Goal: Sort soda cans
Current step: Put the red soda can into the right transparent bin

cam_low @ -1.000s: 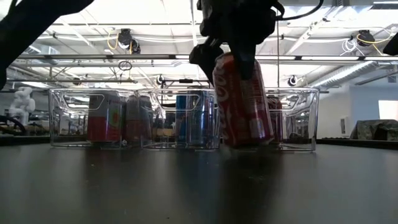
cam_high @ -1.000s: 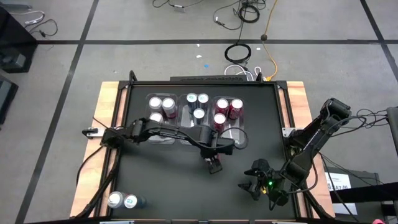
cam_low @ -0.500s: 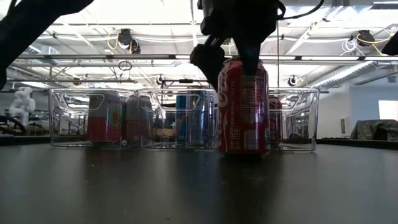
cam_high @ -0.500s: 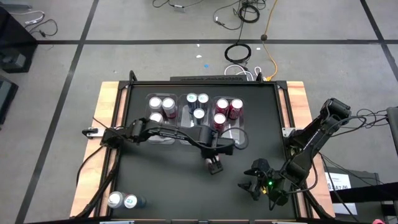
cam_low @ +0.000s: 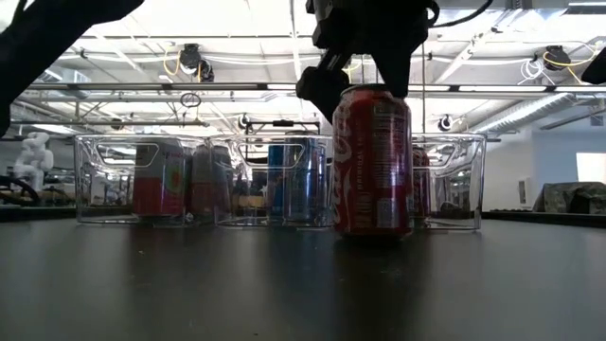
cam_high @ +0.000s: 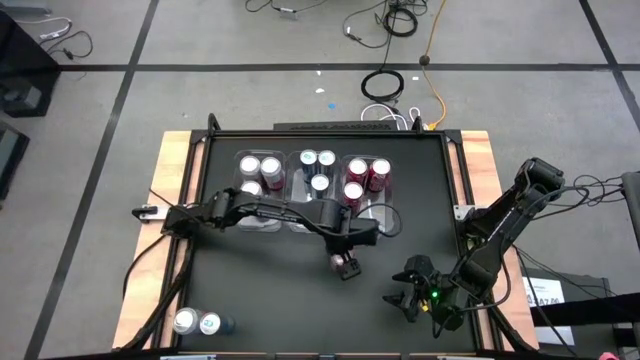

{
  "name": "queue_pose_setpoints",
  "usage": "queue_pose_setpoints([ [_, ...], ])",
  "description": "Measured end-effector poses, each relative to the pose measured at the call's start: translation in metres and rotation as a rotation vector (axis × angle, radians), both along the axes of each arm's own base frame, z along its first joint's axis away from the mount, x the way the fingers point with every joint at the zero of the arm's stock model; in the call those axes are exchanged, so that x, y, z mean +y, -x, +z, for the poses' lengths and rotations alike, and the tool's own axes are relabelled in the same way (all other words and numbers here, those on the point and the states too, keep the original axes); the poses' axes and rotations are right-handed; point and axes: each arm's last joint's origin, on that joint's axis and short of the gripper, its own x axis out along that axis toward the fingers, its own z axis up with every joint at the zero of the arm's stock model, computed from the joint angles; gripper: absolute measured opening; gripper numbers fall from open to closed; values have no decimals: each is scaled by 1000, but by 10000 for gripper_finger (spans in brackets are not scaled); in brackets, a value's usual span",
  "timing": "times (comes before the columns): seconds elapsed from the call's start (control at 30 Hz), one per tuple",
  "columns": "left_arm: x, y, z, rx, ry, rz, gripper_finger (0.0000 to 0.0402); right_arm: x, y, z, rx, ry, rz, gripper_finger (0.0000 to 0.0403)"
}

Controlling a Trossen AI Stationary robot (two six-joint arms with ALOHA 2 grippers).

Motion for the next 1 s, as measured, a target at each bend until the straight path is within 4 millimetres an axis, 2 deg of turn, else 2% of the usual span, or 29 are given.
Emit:
queue_pose_setpoints([
  [0.2,9,2,8,8,113,15,391,0,0,0,0,6,6,352],
  [0.37,12,9,28,-32,96,27,391,0,-1,0,-5,11,13,352],
  [0.5,15,21,53,-84,6,52,391,-1,-2,0,-8,16,5,352],
  [0.6,20,38,78,-113,-55,30,391,-3,-4,0,-5,39,8,352],
  [0.73,28,71,109,-102,-108,-127,391,-7,-9,0,-3,94,31,352],
  [0.83,29,94,129,-86,-120,-140,391,-10,-16,2,-26,148,74,352],
  [1.0,23,122,162,-228,-165,-305,391,-14,-33,18,-98,254,119,352],
])
